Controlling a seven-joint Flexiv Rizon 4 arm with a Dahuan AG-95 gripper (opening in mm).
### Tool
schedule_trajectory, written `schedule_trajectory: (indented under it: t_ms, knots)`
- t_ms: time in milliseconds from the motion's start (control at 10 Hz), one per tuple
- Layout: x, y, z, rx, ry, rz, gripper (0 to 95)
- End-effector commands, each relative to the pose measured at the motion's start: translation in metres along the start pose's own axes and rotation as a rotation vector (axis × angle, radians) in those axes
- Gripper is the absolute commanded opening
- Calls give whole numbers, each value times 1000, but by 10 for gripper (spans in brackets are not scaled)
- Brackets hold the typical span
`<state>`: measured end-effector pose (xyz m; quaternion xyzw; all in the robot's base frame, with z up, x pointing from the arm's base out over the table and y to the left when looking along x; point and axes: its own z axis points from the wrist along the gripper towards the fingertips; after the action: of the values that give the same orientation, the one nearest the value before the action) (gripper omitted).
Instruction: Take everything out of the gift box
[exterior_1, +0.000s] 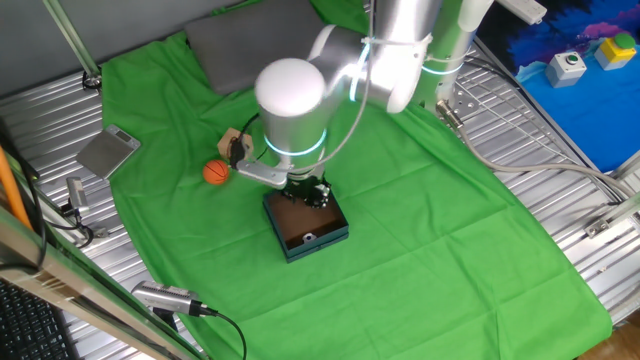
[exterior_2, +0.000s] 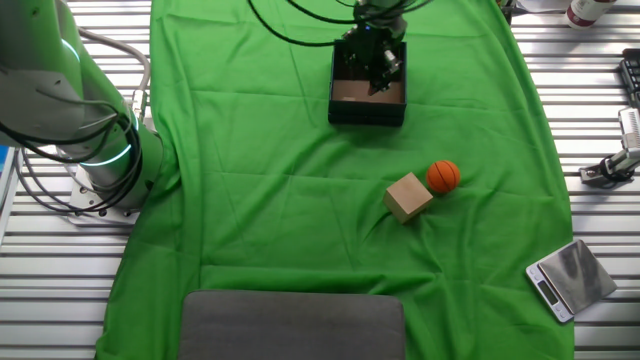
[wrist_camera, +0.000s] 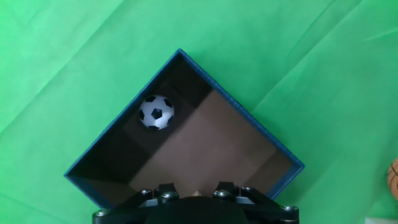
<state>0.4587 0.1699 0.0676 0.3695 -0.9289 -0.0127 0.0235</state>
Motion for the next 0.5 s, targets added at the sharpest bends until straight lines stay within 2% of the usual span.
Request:
schedule_trajectory:
  t_ms: [100,500]
  knots:
    - [-17,-1,-13,7,-11,-9,380]
    - [-43,-10,-32,30,-57,-8,380]
